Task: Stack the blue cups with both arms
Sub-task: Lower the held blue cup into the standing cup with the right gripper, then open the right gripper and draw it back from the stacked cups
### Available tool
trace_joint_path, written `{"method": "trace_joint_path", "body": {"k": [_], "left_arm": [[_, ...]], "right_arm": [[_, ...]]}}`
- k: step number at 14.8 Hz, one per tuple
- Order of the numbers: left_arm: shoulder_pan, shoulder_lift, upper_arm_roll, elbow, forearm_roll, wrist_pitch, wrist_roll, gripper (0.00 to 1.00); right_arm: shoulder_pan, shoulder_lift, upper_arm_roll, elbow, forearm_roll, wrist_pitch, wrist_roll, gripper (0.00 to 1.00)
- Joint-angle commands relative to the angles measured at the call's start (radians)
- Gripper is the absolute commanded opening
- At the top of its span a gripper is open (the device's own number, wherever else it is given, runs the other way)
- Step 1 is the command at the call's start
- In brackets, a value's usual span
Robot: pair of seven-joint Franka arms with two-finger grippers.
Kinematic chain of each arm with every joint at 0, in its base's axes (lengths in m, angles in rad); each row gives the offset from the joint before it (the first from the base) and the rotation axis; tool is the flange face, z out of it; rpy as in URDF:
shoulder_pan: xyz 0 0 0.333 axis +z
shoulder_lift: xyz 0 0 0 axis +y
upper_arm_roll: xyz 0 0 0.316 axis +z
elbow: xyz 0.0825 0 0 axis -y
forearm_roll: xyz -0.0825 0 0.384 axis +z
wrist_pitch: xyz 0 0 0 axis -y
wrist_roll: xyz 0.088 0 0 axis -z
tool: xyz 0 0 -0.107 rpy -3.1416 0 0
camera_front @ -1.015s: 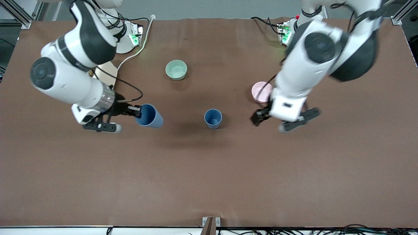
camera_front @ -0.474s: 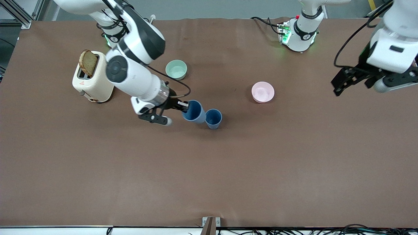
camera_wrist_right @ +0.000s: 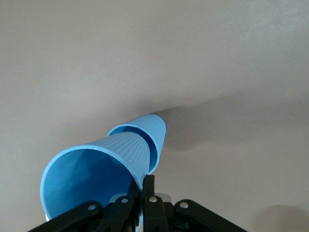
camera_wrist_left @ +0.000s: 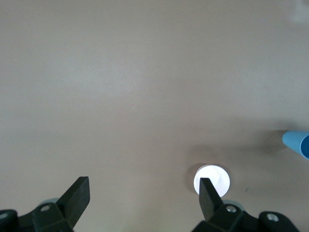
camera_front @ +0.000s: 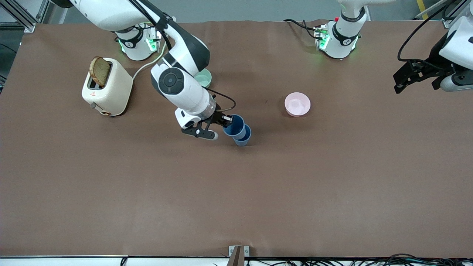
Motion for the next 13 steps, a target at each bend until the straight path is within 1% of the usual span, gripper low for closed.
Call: {"method": "trace_joint_path", "body": {"k": [1,3,5,7,9,10,11,12,13], "left_arm": [[-0.008,-0.028,0.009,-0.034,-0.015,-0.018,0.050,1.00],[0.003,-0.060,0.009,-0.087,-0.015,-0.020,0.102,1.00],[0.029,-0.073,0.010,-0.110,-0.015,-0.021,0.105,1.00],[0.063,-0.088,0.010,-0.136,-0.052,-0.020,0.120,1.00],[0.061,-0.108,0.010,-0.155,-0.054,-0.021,0.093,1.00],[0.058,-0.110,0.010,-0.155,-0.054,-0.021,0.081,1.00],[0.057,-0.108,0.013,-0.156,-0.054,-0.021,0.079,1.00],[0.055,-0.110,0.015,-0.158,-0.055,-0.021,0.076,1.00],[0.046,-0.110,0.016,-0.159,-0.055,-0.021,0.068,1.00]], "right_arm": [[0.006,0.015,0.009,-0.001,-0.031,0.012,0.024,0.02],[0.007,0.017,0.009,-0.003,-0.031,0.009,0.039,0.02],[0.018,0.032,0.009,-0.003,-0.036,0.013,0.041,0.02],[0.025,0.049,0.009,-0.004,-0.065,0.041,0.046,0.03],[0.033,0.067,0.009,-0.004,-0.086,0.056,0.049,0.06],[0.035,0.076,0.009,-0.004,-0.102,0.064,0.049,0.13],[0.035,0.081,0.009,-0.003,-0.108,0.062,0.047,0.24],[0.033,0.080,0.009,-0.003,-0.108,0.059,0.047,0.51],[0.032,0.078,0.009,-0.001,-0.108,0.056,0.049,0.68]]}}
